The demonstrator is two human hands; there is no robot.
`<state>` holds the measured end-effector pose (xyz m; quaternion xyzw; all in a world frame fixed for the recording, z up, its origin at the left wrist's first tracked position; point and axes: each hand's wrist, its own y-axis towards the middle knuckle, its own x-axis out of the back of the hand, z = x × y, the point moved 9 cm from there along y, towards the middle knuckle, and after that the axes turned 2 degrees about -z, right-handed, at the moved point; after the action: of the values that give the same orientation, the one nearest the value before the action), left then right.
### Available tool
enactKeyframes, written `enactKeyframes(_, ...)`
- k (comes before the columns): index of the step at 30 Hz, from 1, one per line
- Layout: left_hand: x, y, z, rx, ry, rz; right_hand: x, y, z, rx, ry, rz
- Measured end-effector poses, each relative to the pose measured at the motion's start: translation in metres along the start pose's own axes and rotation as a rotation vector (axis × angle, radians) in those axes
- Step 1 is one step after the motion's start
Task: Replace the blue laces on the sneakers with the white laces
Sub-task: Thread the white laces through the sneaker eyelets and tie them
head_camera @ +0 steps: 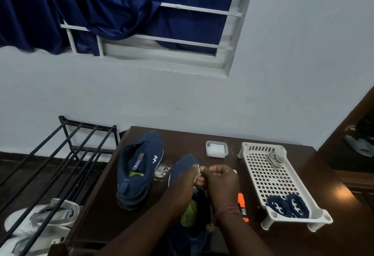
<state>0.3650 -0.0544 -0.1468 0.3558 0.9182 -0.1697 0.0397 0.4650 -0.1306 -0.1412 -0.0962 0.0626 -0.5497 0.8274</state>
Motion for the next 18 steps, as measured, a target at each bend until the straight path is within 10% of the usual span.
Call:
enactKeyframes(8, 0.003, -0.013, 0.001, 0.131, 0.012, -0.015, -0.028, -0.038, 0.032, 0.505, -0.492, 0.141)
enactKeyframes(18, 0.001, -0.011, 0.006, 0.128, -0.063, 0.086, -0.021, -0.033, 0.033, 0.299, -0.288, 0.268)
